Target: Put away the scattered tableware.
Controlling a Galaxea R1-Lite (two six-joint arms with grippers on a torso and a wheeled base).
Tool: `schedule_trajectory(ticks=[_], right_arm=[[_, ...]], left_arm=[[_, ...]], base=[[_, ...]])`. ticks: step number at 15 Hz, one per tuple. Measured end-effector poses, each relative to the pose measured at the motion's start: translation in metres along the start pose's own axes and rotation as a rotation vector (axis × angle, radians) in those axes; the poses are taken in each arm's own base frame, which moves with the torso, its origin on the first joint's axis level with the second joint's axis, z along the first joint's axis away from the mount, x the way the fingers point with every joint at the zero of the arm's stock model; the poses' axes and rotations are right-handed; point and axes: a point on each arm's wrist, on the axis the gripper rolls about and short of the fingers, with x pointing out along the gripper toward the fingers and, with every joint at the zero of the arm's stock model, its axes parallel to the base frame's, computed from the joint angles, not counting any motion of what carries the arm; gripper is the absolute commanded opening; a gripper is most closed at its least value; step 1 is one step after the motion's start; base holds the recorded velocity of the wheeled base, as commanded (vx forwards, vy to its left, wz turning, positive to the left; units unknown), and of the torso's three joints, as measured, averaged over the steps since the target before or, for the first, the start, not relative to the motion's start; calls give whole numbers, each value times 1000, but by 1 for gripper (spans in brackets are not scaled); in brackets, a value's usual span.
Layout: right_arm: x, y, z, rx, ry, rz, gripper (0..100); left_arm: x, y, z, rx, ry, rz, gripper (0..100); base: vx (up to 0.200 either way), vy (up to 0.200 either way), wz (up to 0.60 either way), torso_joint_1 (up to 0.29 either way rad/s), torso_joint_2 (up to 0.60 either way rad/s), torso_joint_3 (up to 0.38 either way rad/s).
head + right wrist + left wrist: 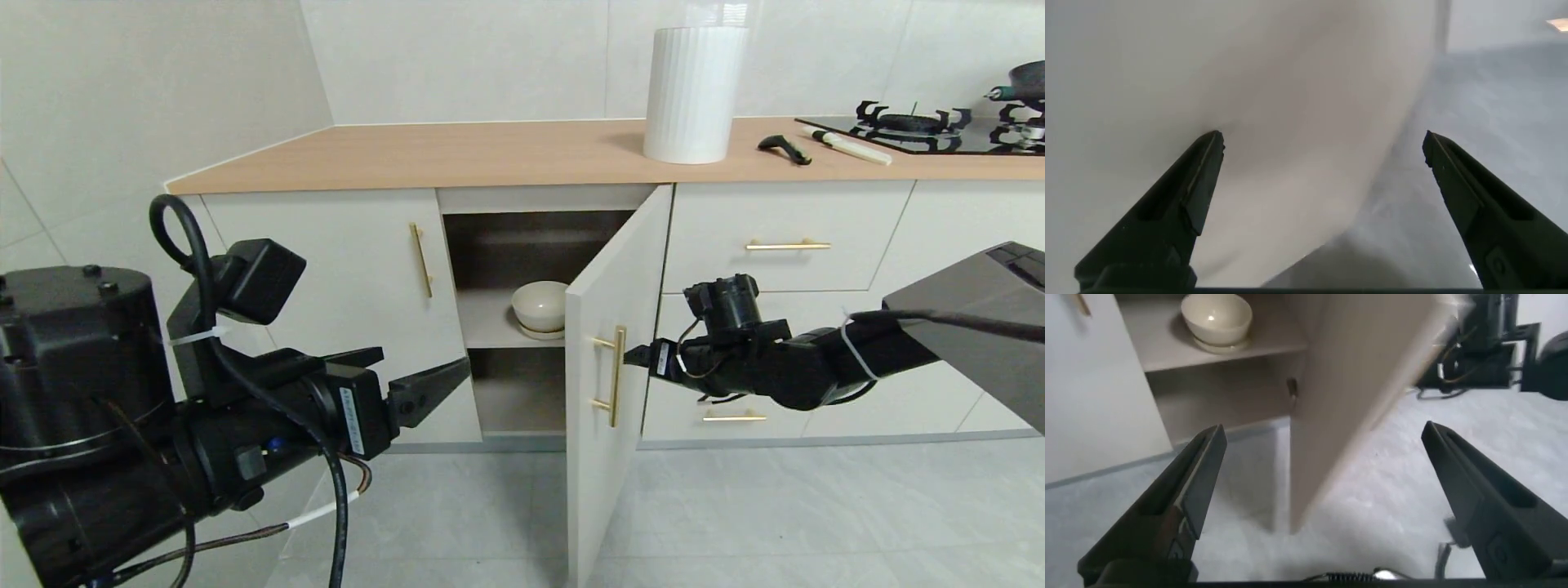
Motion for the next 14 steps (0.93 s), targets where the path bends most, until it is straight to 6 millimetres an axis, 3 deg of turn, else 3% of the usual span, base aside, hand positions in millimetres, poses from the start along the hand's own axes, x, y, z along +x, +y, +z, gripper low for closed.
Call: schedule_trajectory(ticks=[4,8,14], right_arm=[[11,22,-6,15,22,42,100],[21,25,-12,61,30,44,100],[34,30,-14,99,25,54,100]], left_arm=[[-7,0,4,50,-22,1,100],[-10,1,4,102,-42,67,100],[-15,0,6,126,-58,73,100]], base=[[0,0,0,0,0,0],[0,0,0,0,0,0],[200,0,0,0,3,3]])
